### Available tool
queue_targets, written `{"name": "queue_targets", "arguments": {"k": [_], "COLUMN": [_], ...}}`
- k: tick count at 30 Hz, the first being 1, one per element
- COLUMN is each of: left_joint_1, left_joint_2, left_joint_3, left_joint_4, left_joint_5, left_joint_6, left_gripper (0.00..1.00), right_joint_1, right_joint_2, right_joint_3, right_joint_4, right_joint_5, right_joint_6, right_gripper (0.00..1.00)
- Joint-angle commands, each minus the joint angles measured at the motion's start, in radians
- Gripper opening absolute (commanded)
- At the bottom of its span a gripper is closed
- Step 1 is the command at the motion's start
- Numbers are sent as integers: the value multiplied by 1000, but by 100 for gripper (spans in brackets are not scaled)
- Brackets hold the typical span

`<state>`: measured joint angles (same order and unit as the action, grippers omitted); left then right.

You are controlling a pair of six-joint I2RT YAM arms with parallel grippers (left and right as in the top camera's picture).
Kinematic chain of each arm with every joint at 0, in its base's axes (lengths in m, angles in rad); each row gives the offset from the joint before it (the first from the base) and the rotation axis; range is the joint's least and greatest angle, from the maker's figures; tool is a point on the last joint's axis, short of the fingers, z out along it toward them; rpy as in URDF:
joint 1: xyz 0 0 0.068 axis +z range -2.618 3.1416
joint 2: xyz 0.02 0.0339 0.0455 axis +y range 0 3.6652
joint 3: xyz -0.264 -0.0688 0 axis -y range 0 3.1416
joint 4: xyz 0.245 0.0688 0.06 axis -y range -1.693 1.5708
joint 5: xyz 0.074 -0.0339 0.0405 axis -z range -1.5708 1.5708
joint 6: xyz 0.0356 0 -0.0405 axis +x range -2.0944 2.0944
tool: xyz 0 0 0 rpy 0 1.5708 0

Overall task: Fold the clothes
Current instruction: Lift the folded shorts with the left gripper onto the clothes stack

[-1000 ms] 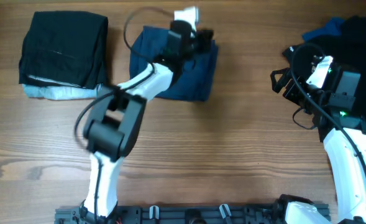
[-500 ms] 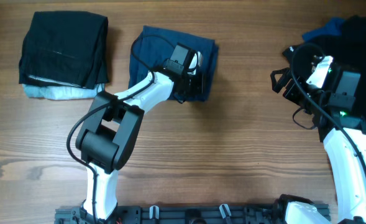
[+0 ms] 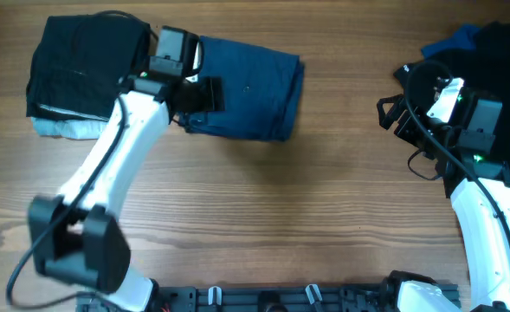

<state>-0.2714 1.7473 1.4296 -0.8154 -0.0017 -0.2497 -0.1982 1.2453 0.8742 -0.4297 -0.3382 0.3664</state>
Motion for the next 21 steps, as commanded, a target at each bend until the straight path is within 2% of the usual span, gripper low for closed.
{"name": "queue_targets", "arguments": {"k": [1,5,8,12,14,16,17,18,21], "left_joint_1": [54,79,78,78,78,77,77,77,77], "left_joint_2": [128,249,335,363,375,379,379,379,379], "left_joint_3": [-10,-10,-10,-10,-10,-12,-12,-12,-12], "left_joint_4": [35,46,64,68,67,69,69,72,74], "left_joint_5": [-68,-68,-67,-35,-33,-33,-33,-33,-19], "left_joint_6": [37,37,33,29,-10,-28,-27,-28,-27], "left_gripper": [91,98,98,97,92,80,80,81,93], "right_joint_1": [-2,-2,-2,-2,-2,-2,-2,-2,-2], "right_joint_2": [8,8,8,8,8,8,8,8,8], "right_joint_3": [10,10,10,10,10,10,10,10,10], "right_joint_4": [2,3,3,3,2,3,2,2,2], "right_joint_5": [10,10,10,10,10,10,10,10,10], "right_joint_6": [7,7,7,7,7,6,7,7,6], "right_gripper": [99,99,99,99,99,99,99,99,100]}}
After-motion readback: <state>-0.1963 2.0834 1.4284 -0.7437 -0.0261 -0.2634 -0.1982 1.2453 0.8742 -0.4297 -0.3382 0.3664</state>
